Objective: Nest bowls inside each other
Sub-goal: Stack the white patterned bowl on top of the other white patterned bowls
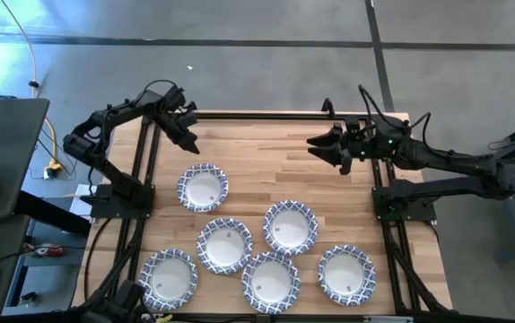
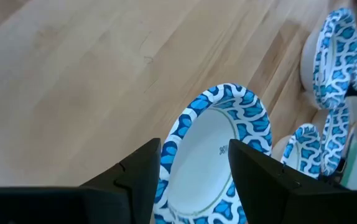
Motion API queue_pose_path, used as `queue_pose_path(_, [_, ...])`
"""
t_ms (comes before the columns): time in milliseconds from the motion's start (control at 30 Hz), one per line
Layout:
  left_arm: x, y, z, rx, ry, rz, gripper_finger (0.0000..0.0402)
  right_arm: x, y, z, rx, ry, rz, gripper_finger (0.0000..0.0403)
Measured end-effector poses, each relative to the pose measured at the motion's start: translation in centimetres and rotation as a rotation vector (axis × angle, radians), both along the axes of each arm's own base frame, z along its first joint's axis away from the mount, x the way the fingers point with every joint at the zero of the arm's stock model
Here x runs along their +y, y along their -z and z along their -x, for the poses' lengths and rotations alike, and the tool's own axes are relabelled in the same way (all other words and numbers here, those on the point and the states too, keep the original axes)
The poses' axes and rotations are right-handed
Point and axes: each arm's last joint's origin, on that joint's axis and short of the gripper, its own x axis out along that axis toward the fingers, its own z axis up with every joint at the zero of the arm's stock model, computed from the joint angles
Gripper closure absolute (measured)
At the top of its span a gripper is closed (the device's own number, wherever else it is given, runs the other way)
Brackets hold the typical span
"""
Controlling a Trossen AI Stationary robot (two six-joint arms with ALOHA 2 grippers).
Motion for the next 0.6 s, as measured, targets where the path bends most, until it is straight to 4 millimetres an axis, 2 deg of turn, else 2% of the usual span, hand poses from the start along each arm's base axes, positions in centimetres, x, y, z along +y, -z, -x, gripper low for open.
queue_pose_path(267, [-0.7, 1.0, 1.2, -0.011, -0.101, -0.027, 0.0224, -0.4, -0.5, 0.1, -0.049, -0.008, -0.002, 0.0197])
queue_pose_path(600, [-0.8, 1.2, 1.1, 0.027, -0.117, -0.020, 0.0224, -0.3, -0.5, 0.1, -0.053, -0.049, -0.013, 0.0197])
